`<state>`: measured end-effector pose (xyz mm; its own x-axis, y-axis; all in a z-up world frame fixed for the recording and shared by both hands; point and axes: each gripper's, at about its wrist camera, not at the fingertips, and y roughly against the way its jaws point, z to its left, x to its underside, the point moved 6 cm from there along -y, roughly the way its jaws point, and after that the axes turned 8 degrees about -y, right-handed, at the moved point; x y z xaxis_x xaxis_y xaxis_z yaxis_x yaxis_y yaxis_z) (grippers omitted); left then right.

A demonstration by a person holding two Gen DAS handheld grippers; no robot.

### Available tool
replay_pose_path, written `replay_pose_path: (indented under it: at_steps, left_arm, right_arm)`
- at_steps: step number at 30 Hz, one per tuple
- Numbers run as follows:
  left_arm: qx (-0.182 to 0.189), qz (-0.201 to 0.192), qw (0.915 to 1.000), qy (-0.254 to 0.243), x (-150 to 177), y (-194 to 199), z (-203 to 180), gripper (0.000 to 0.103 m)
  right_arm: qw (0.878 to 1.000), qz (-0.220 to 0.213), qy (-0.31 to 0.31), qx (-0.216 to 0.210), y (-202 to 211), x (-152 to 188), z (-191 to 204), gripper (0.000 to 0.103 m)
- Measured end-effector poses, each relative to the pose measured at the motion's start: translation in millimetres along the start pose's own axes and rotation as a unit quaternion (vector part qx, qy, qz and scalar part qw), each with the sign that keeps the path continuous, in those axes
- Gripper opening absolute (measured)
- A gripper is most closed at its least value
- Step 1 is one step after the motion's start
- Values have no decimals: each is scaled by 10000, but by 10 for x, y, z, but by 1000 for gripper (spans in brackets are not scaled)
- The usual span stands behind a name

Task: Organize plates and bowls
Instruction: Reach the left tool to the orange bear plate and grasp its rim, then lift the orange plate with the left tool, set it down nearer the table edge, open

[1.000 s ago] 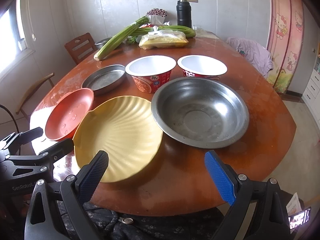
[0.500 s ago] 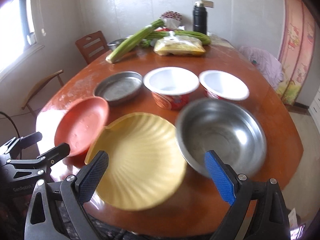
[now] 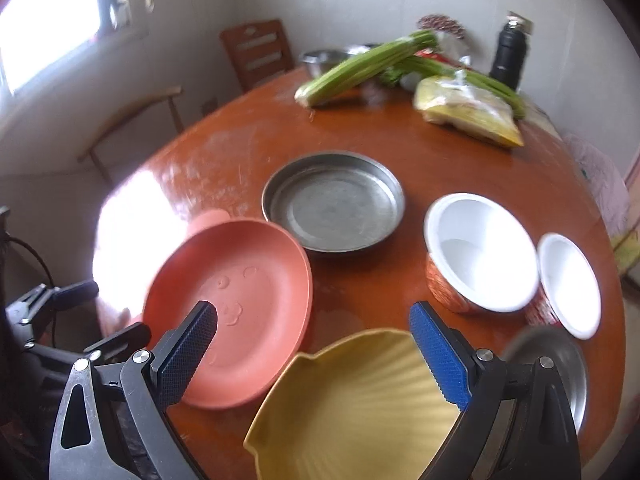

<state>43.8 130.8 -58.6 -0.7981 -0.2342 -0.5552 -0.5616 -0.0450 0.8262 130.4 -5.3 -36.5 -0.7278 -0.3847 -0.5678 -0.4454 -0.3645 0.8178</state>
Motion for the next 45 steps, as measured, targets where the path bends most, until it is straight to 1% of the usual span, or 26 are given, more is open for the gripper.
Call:
replay_pose_path:
  at_steps: [2, 3, 4, 5, 7, 8, 9, 10, 11, 12, 13, 14, 16, 18, 20, 21, 22, 23, 24, 25, 30, 36, 38, 41, 45]
  left_arm:
    - [-26, 123, 9999, -24, 1, -74, -33, 101]
    - [-72, 196, 9998, -30, -4, -110, -37, 101]
    - [-106, 256, 9996, -21, -10, -142, -45, 98]
    - [-112, 297, 9995, -12, -16, -167, -50, 94]
    - [-82, 382, 9992, 26, -31, -219, -56, 91]
    - [-91, 408, 9991, 26, -34, -235, -60, 91]
    - [-130, 421, 9990, 5, -40, -246, -65, 90]
    - [-158, 432, 9989, -38, -51, -256, -78, 86]
    - [-168, 445, 9988, -68, -66, -263, -84, 82]
    - [-157, 456, 9988, -86, -77, -264, -92, 80]
    - [-143, 471, 9987, -106, -91, -268, -103, 74]
    - [-109, 473, 9988, -111, -107, -267, -106, 68]
    - [-26, 482, 9988, -117, -134, -275, -122, 64]
    - [30, 473, 9988, -108, -155, -277, -138, 56]
    - [92, 465, 9988, -89, -168, -281, -154, 45]
    - [157, 456, 9988, -67, -182, -288, -162, 44]
    - [206, 438, 9988, -26, -193, -292, -161, 43]
    - [238, 426, 9988, 13, -202, -295, -159, 38]
    - [281, 415, 9987, 41, -211, -301, -157, 36]
    - [349, 403, 9986, 67, -219, -310, -157, 29]
    - [445, 385, 9982, 134, -252, -330, -107, 29]
    - [405, 311, 9984, 260, -346, -280, 85, 29]
    - [339, 244, 9987, 279, -412, -243, 183, 29]
    - [133, 163, 9994, 260, -521, -205, 335, 29]
    - [-95, 137, 9996, 220, -680, -253, 525, 29]
  right_arm:
    - [9996, 253, 42, -135, -156, 7, 26, 96]
    - [9991, 409, 9, -149, -239, 22, 16, 94]
    - [9985, 530, -6, -161, -317, 29, 2, 93]
    - [9981, 593, -16, -180, -367, 31, -4, 88]
    - [9978, 649, -62, -140, -446, 13, -27, 81]
    - [9976, 679, -79, -144, -471, -3, -38, 76]
    - [9972, 723, -118, -144, -496, -12, -51, 76]
    - [9970, 745, -141, -180, -513, -32, -54, 75]
    - [9968, 754, -148, -215, -518, -44, -49, 71]
    - [9966, 767, -168, -231, -533, -54, -41, 64]
    - [9966, 775, -133, -259, -549, -57, -20, 61]
    - [9965, 784, -109, -279, -563, -64, -7, 54]
    - [9962, 818, -77, -294, -594, -68, 12, 50]
    - [9961, 808, -40, -341, -612, -82, 43, 42]
    - [9959, 824, -8, -369, -640, -87, 75, 38]
    - [9959, 826, 12, -370, -653, -89, 87, 35]
    - [9958, 826, 31, -381, -665, -95, 104, 34]
    - [9956, 836, 33, -435, -668, -92, 122, 33]
    - [9955, 840, 27, -445, -679, -95, 136, 32]
    - [9955, 839, 46, -432, -679, -91, 152, 32]
    - [9962, 791, 88, -353, -664, -78, 214, 31]
    - [9960, 735, 54, -509, -526, -159, 356, 32]
    - [9961, 700, 80, -532, -495, -222, 456, 32]
    - [9956, 715, 50, -607, -532, -309, 624, 33]
    - [9946, 749, -93, -709, -632, -370, 765, 33]
